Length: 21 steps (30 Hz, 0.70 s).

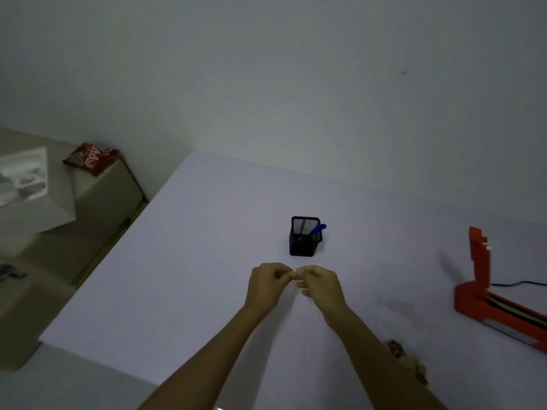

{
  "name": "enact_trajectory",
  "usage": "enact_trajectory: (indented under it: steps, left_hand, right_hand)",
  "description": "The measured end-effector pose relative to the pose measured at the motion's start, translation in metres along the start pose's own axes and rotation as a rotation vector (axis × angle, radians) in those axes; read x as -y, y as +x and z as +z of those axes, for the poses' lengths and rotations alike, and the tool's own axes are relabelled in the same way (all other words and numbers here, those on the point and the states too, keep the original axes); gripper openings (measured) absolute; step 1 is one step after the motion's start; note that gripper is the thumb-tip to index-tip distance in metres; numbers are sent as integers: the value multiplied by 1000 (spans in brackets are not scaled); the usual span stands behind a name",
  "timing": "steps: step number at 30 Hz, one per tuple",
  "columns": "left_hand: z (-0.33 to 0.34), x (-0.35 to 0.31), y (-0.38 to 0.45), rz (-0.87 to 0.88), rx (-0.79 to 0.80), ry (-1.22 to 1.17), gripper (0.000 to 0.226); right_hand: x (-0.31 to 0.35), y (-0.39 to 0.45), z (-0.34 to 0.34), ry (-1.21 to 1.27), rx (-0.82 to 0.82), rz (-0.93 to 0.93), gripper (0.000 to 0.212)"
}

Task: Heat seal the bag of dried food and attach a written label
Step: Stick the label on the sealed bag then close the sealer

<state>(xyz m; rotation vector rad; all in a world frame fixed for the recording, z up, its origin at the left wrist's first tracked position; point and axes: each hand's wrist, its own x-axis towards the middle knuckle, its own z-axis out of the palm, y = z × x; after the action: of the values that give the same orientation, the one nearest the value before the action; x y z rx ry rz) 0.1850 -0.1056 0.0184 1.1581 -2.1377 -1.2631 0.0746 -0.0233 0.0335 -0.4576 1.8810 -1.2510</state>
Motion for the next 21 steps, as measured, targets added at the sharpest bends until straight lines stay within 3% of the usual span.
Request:
enact_trajectory:
  steps: [21]
  left_hand:
    - [-23,-1,0,-39,91,-58,16]
  right_hand:
    - [7,-4,8,-2,25,51,16]
